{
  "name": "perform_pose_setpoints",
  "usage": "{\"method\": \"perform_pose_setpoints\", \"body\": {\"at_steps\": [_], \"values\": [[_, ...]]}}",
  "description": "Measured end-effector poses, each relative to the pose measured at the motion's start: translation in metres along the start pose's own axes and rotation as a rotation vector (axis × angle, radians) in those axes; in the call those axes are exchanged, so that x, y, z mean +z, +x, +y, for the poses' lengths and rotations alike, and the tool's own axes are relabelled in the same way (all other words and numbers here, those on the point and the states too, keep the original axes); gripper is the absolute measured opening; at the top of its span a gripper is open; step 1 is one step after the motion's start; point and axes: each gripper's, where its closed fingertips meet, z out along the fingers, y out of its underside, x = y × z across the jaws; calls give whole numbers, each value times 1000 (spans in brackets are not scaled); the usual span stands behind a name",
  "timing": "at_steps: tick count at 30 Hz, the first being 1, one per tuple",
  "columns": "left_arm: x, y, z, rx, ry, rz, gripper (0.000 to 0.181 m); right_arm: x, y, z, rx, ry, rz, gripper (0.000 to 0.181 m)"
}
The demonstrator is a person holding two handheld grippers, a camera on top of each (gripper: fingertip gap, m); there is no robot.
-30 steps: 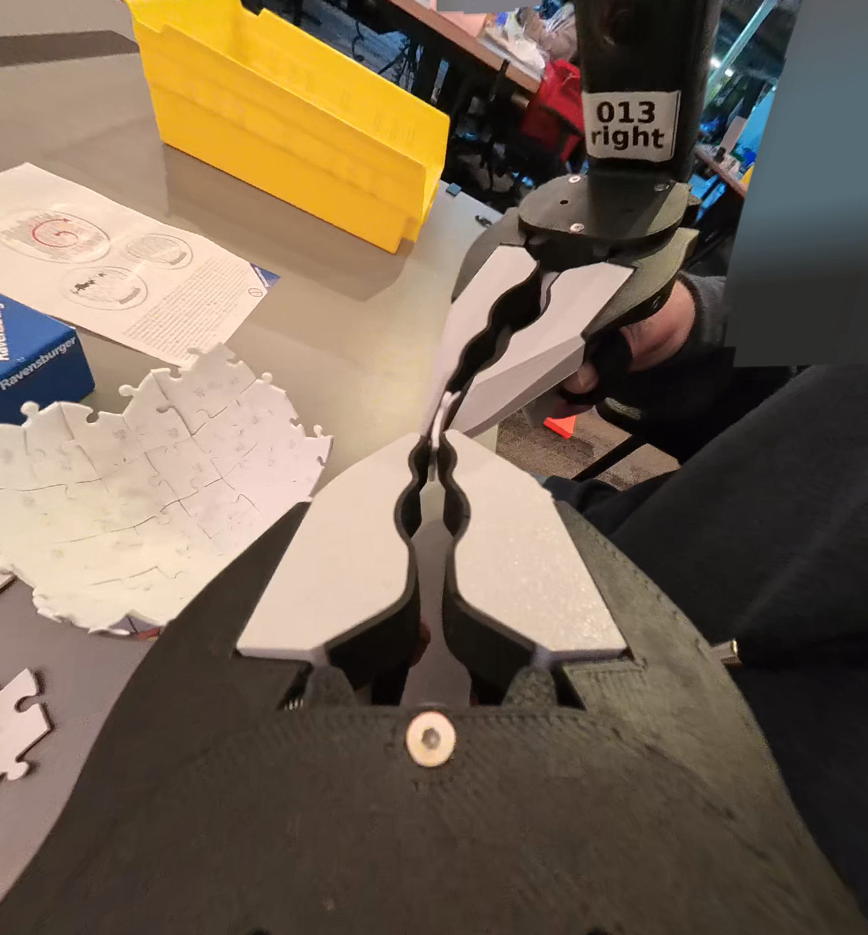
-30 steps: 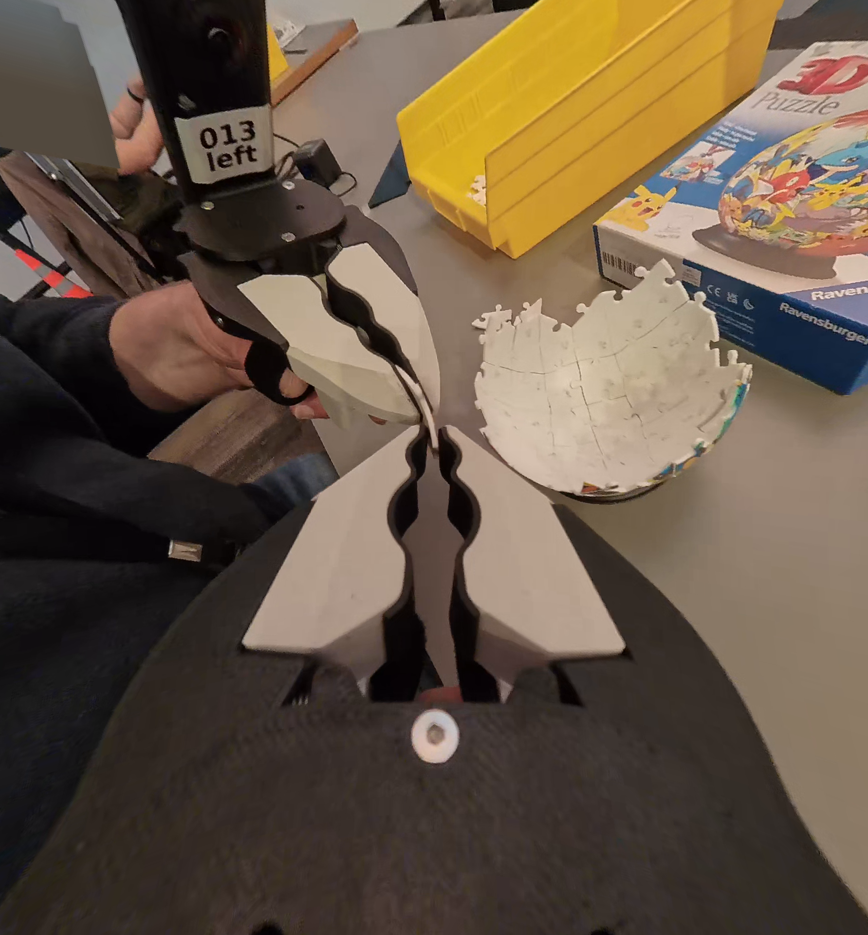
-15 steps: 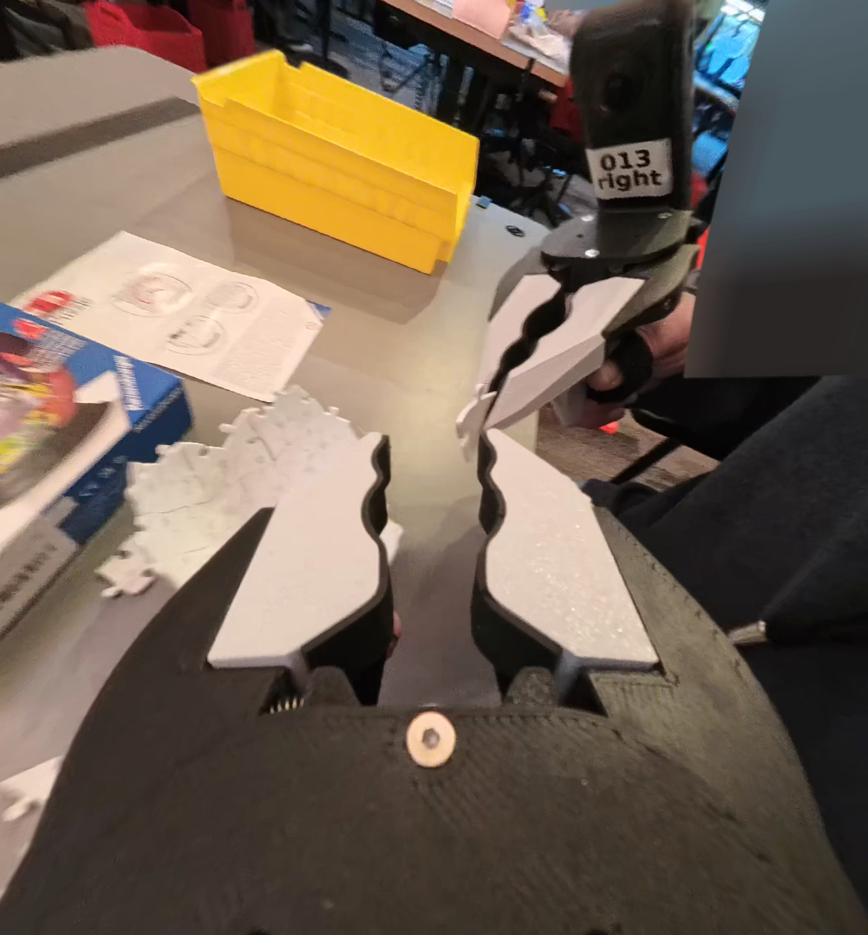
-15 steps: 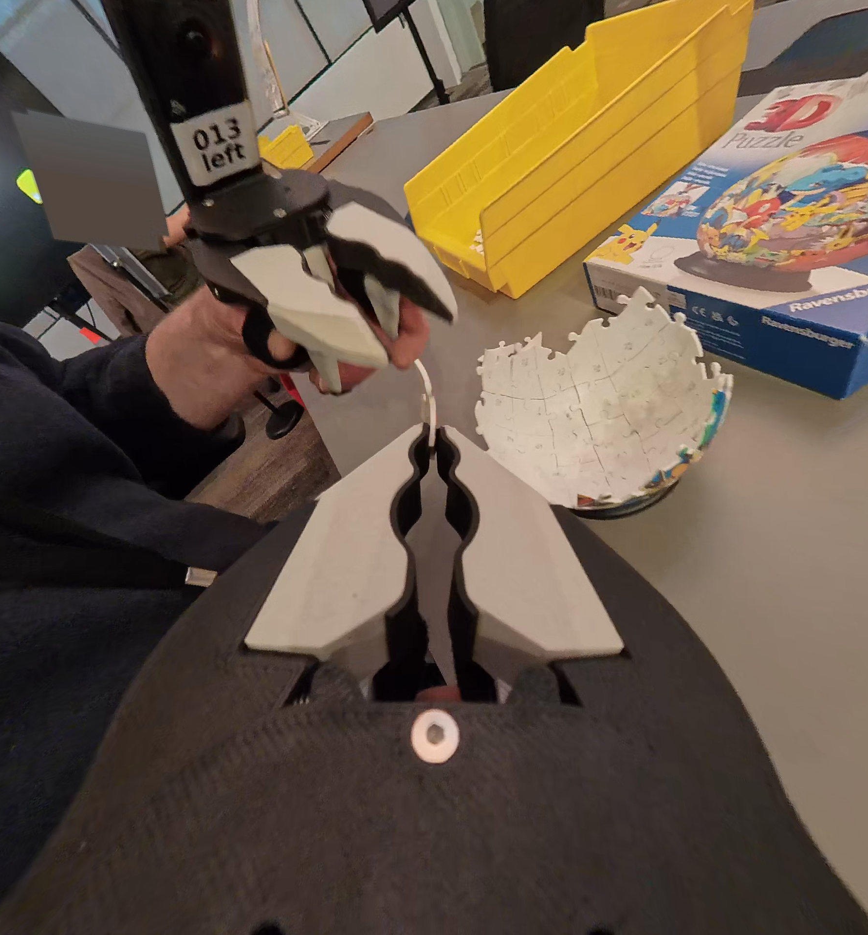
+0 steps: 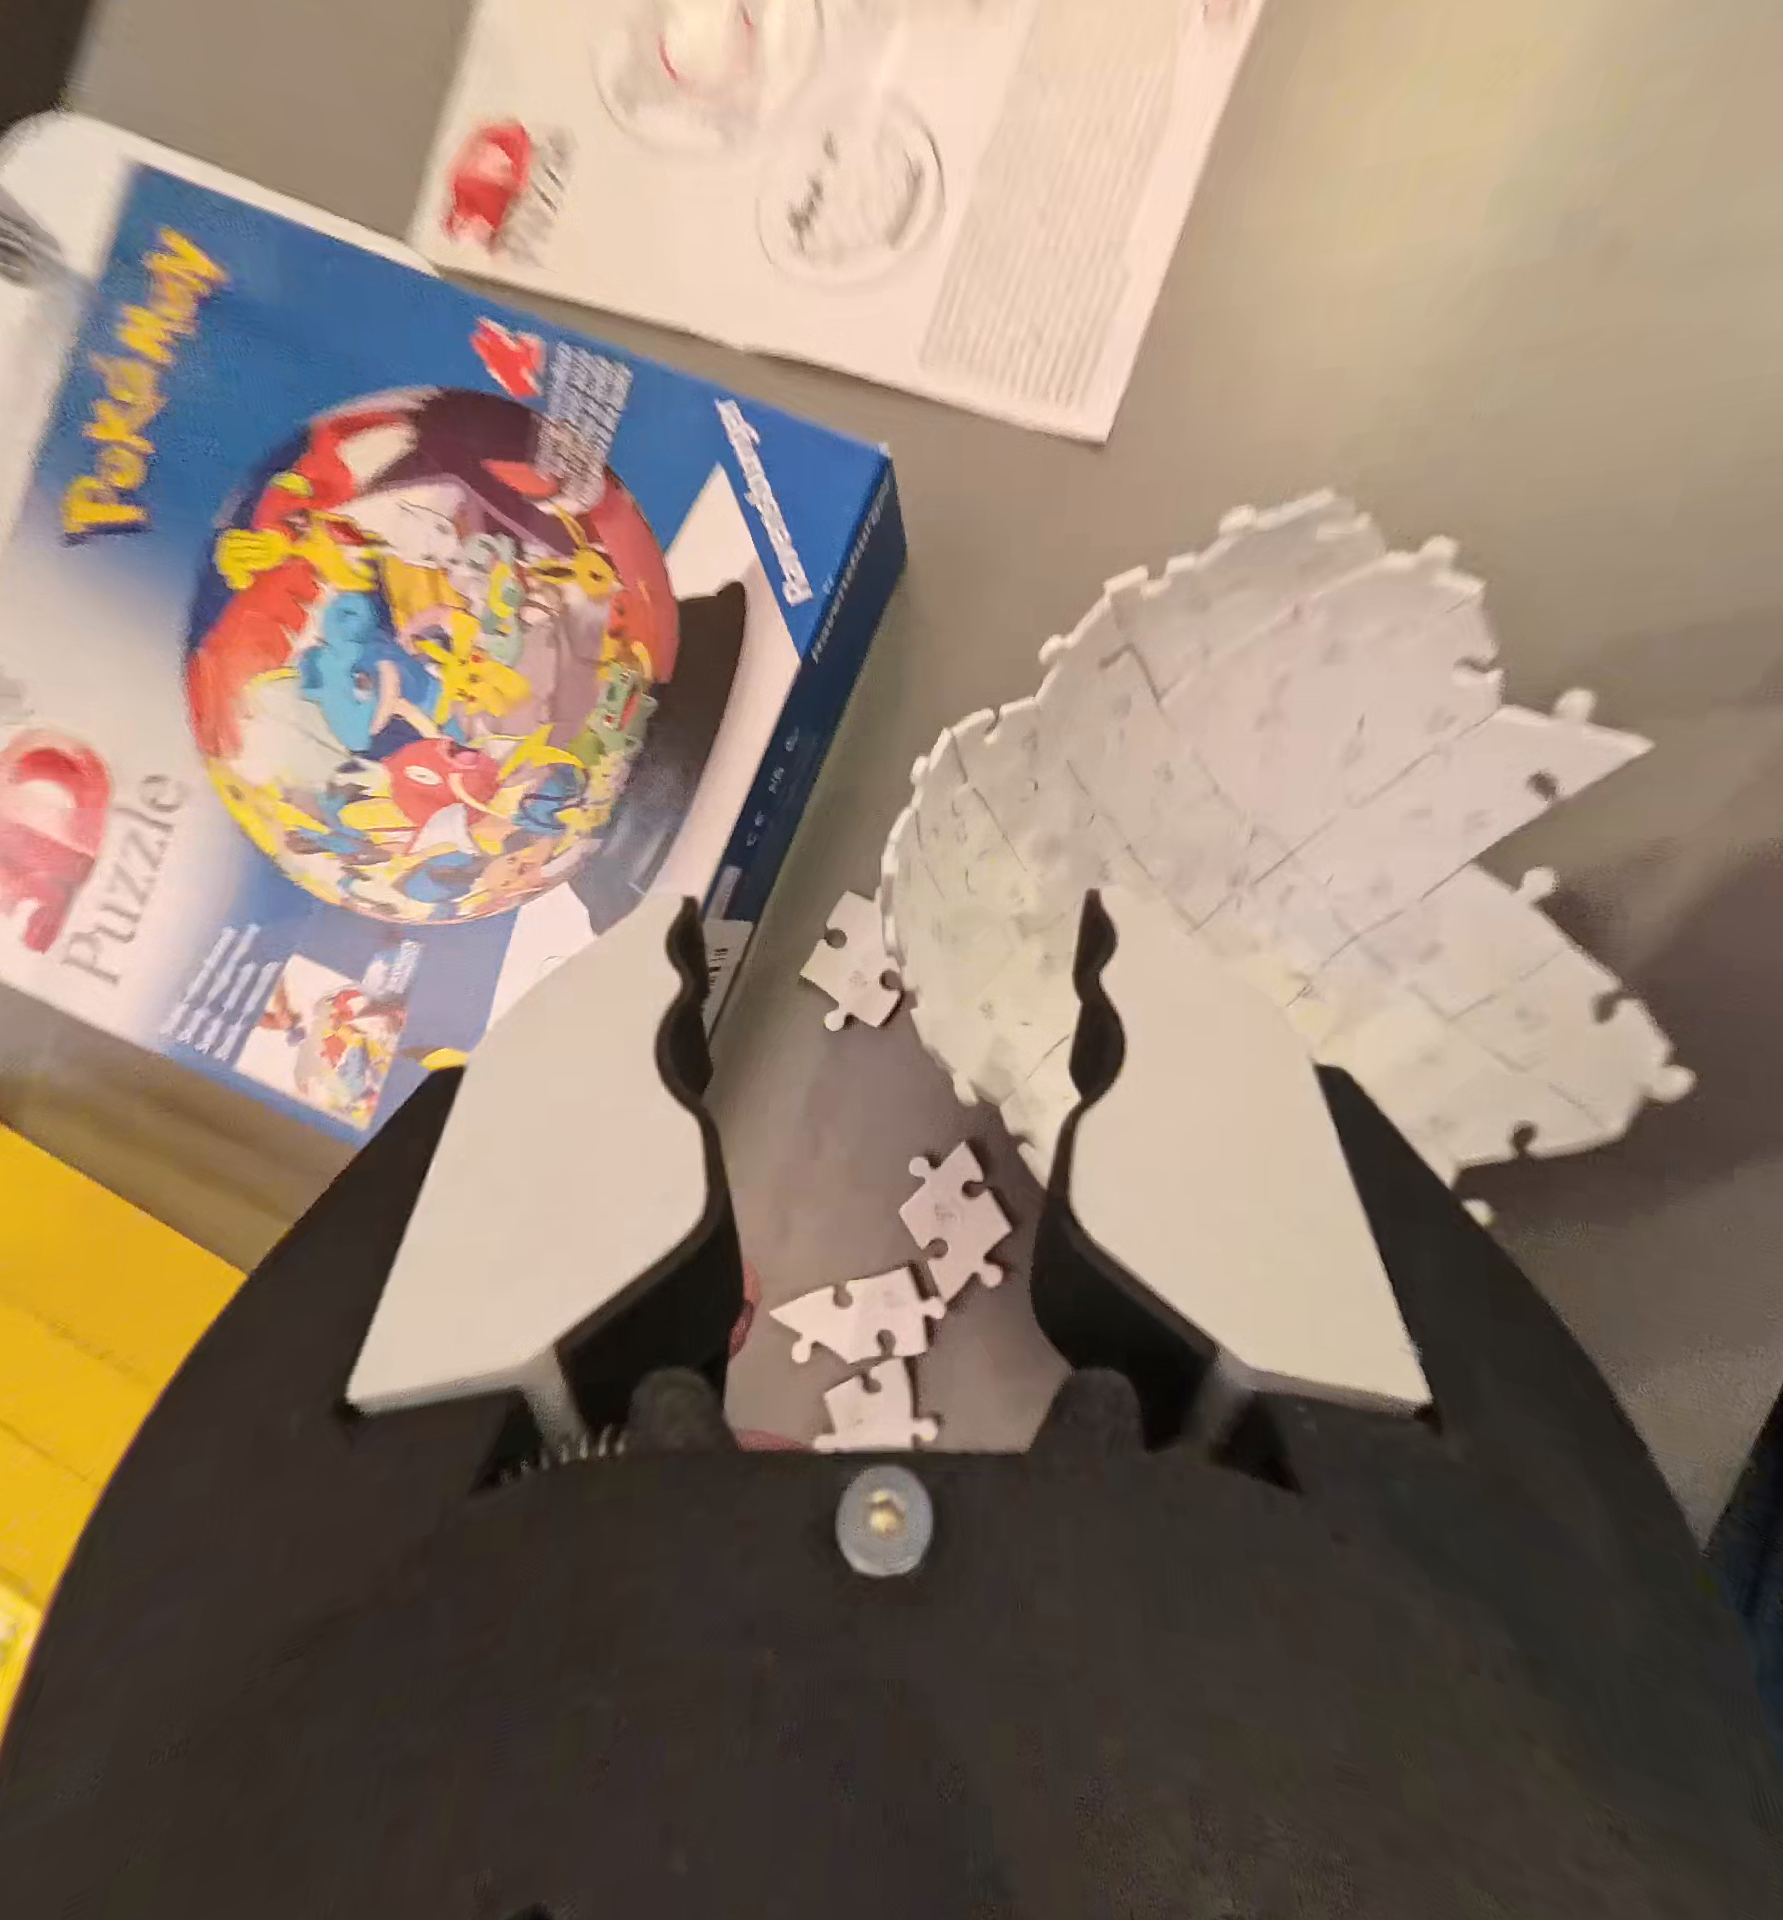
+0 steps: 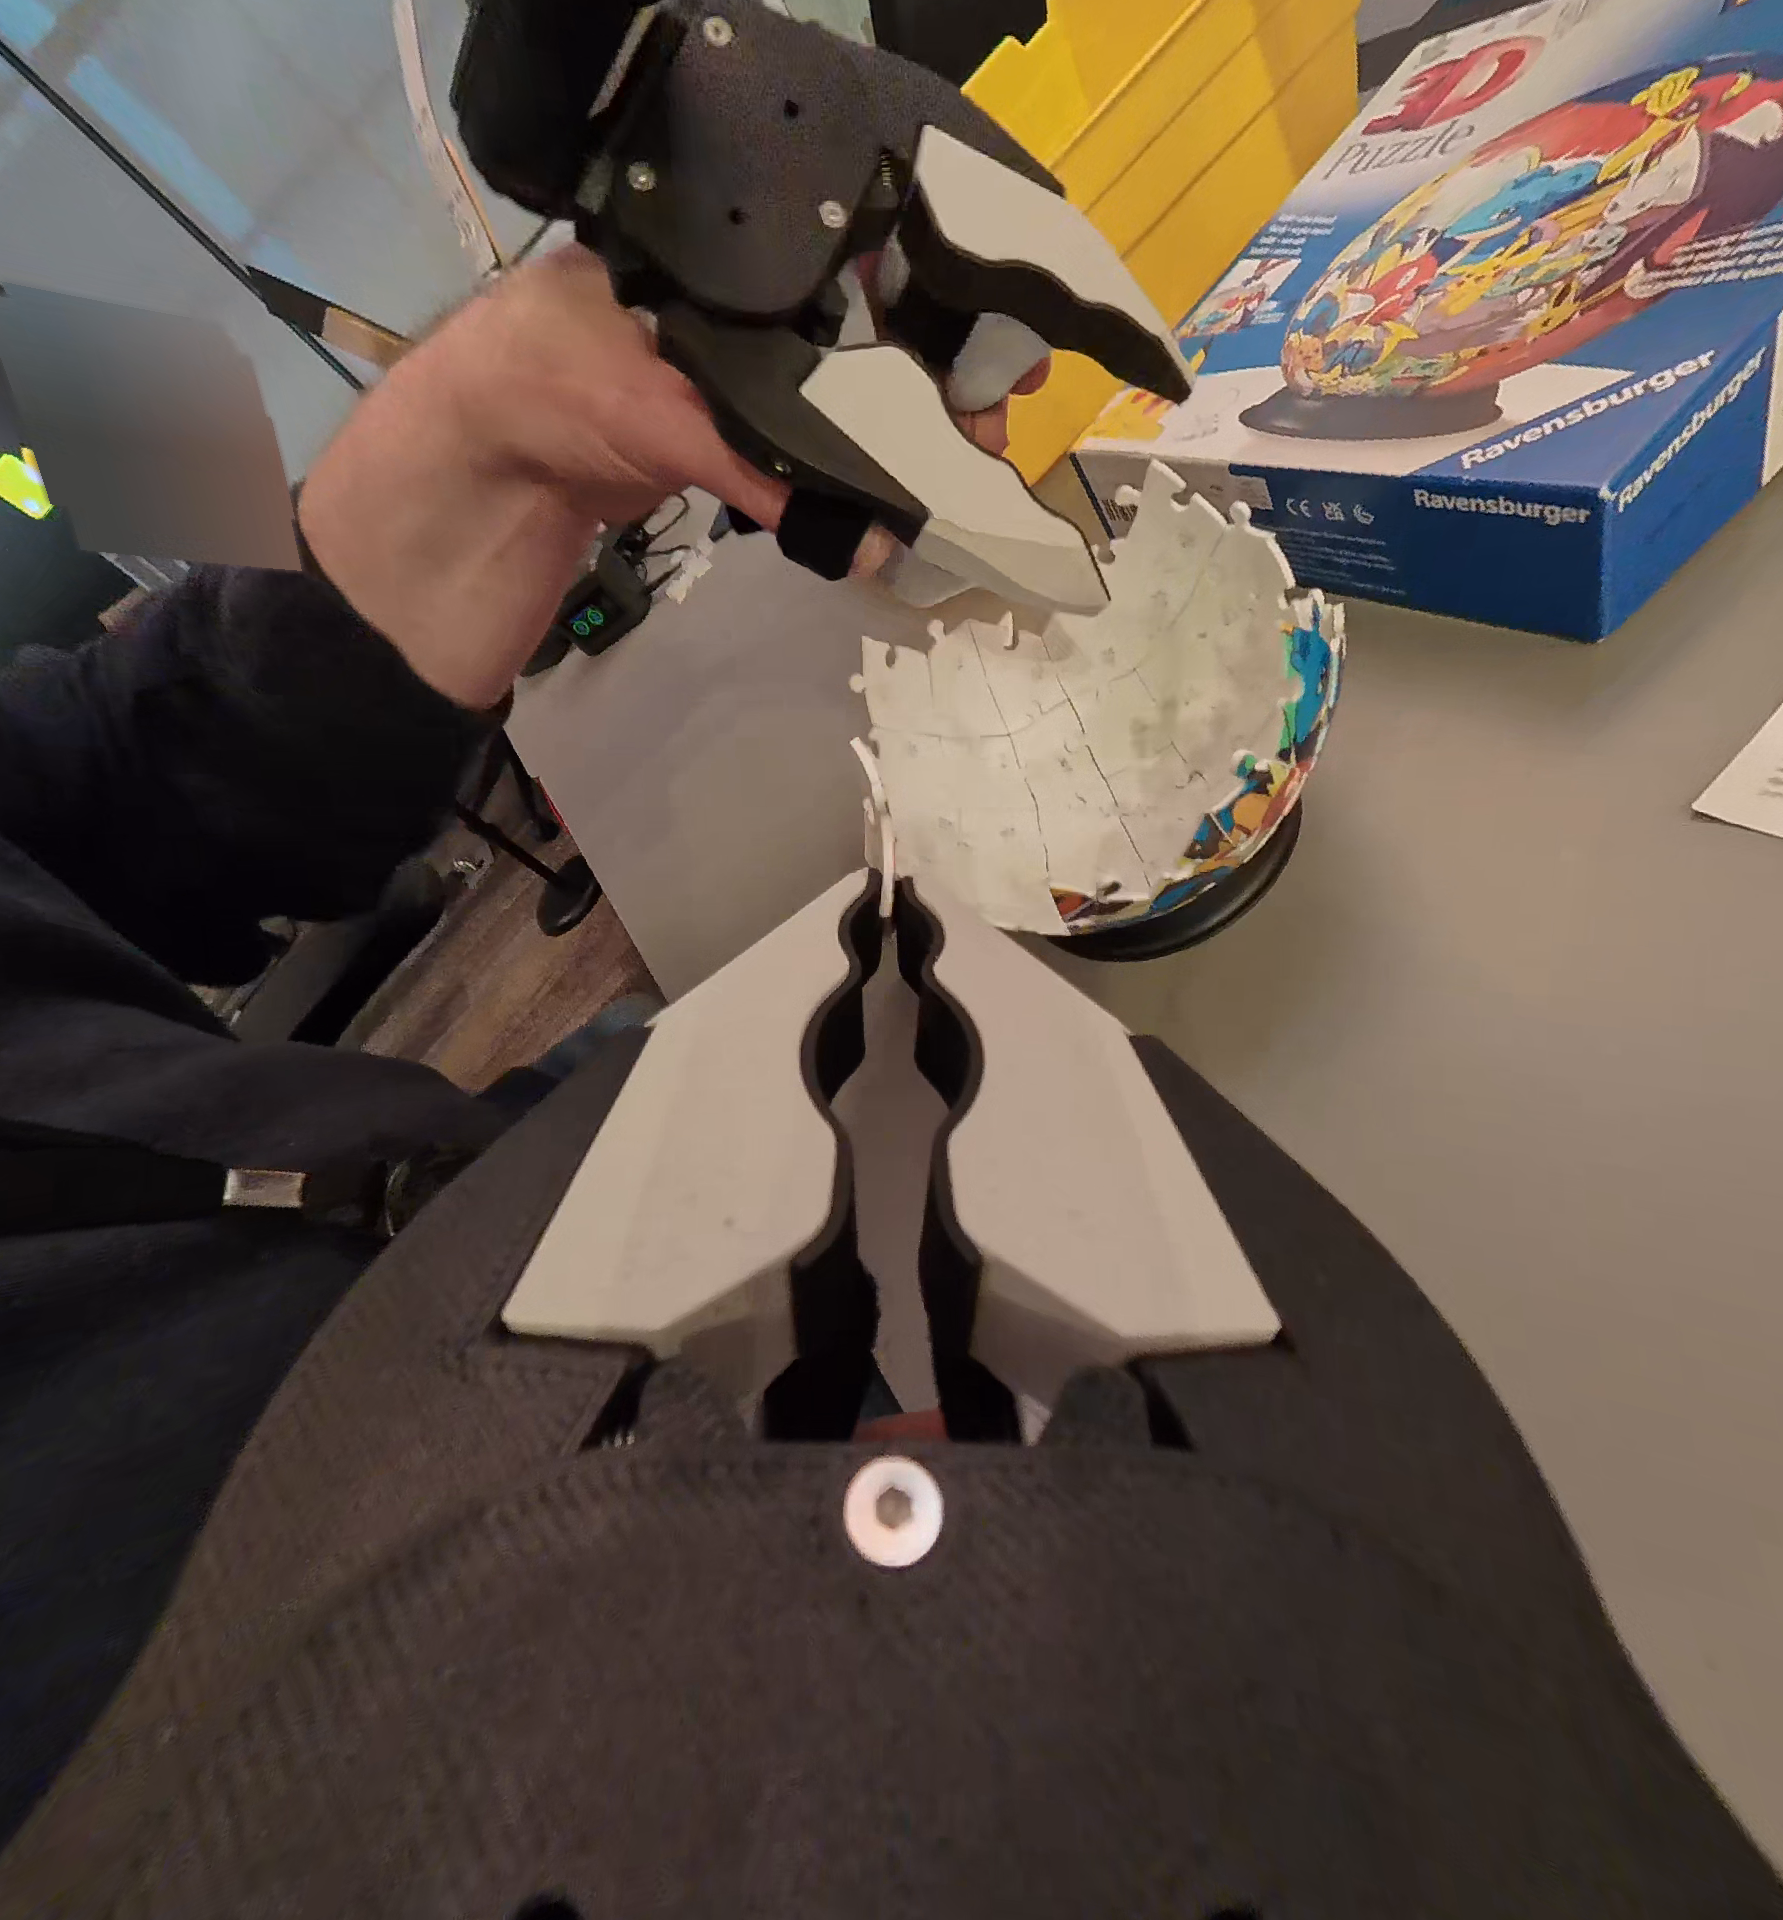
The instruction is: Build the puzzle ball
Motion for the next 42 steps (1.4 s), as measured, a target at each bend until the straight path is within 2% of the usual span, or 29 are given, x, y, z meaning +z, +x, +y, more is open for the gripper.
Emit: {"method": "perform_pose_setpoints", "body": {"at_steps": [5, 13, 19, 25, 34, 42], "values": [[24, 7, 11, 110, -144, 58, 48, -4, 8, 3, 20, -1, 3, 0], [37, 12, 14, 144, -205, 72, 14, -6, 12, 6, 31, -2, -6, 0], [33, 8, 9, 149, -190, 35, 10, -8, 13, 6, 34, 0, -3, 0], [16, -2, 0, 151, -159, -39, 4, -4, 15, 10, 61, -17, 13, 1], [-6, -15, -1, 180, -156, -153, 2, 13, 16, 13, 80, -56, 45, 1], [-27, -32, -4, 208, -170, -308, 1, 42, 25, 23, 202, -73, 67, 1]]}}
